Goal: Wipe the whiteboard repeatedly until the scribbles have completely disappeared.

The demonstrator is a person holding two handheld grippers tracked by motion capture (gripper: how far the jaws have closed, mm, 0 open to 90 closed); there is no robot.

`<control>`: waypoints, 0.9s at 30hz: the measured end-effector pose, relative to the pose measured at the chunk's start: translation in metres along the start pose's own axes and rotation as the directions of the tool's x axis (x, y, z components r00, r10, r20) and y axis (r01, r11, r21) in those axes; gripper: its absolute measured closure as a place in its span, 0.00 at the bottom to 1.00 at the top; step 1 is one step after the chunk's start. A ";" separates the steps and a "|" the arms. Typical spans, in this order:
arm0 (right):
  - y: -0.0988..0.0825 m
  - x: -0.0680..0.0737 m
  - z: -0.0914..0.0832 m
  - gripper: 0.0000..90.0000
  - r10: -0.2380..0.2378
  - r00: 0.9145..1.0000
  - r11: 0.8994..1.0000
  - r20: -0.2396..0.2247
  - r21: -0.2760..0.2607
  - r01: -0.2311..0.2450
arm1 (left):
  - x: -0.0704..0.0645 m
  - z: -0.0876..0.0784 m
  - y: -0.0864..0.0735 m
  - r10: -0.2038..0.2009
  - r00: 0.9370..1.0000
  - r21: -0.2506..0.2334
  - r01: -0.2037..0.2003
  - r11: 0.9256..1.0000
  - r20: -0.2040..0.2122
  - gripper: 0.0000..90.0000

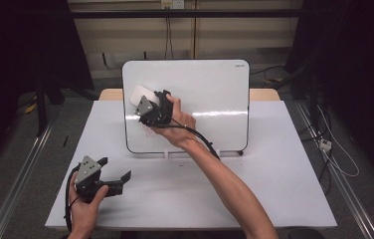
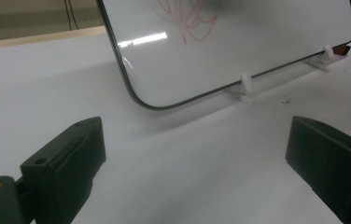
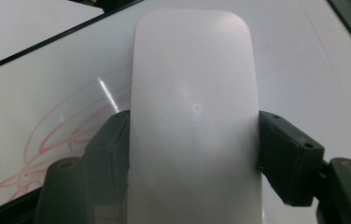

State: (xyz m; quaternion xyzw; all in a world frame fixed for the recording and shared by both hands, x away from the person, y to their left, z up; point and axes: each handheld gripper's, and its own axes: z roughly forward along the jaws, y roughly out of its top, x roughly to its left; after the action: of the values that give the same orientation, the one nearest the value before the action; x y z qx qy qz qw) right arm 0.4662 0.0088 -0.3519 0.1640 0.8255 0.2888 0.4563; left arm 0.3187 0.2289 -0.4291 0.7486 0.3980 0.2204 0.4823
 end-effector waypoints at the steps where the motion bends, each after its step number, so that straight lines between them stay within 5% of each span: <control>1: 0.000 -0.003 0.000 0.35 0.012 1.000 1.000 0.005 0.003 -0.012 | 0.000 -0.001 0.000 -0.005 1.000 -0.004 0.005 1.000 -0.002 0.05; 15: 0.010 -0.062 0.004 0.35 0.144 0.982 0.989 0.124 0.021 -0.148 | 0.001 -0.003 0.000 -0.007 1.000 -0.010 0.007 1.000 0.001 0.05; 21: 0.012 -0.054 0.006 0.35 0.103 0.983 0.994 0.153 0.028 -0.109 | 0.000 -0.002 0.000 -0.003 1.000 -0.008 0.003 1.000 0.000 0.05; 27: 0.012 -0.031 0.009 0.35 0.042 0.989 0.998 0.143 0.042 -0.049 | -0.001 -0.002 0.000 -0.001 1.000 -0.010 0.001 1.000 -0.002 0.05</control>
State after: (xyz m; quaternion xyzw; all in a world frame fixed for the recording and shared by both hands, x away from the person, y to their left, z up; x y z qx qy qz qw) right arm 0.4906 0.0048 -0.3277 0.2133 0.7933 0.2677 0.5035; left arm 0.3167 0.2297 -0.4278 0.7458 0.3979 0.2227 0.4857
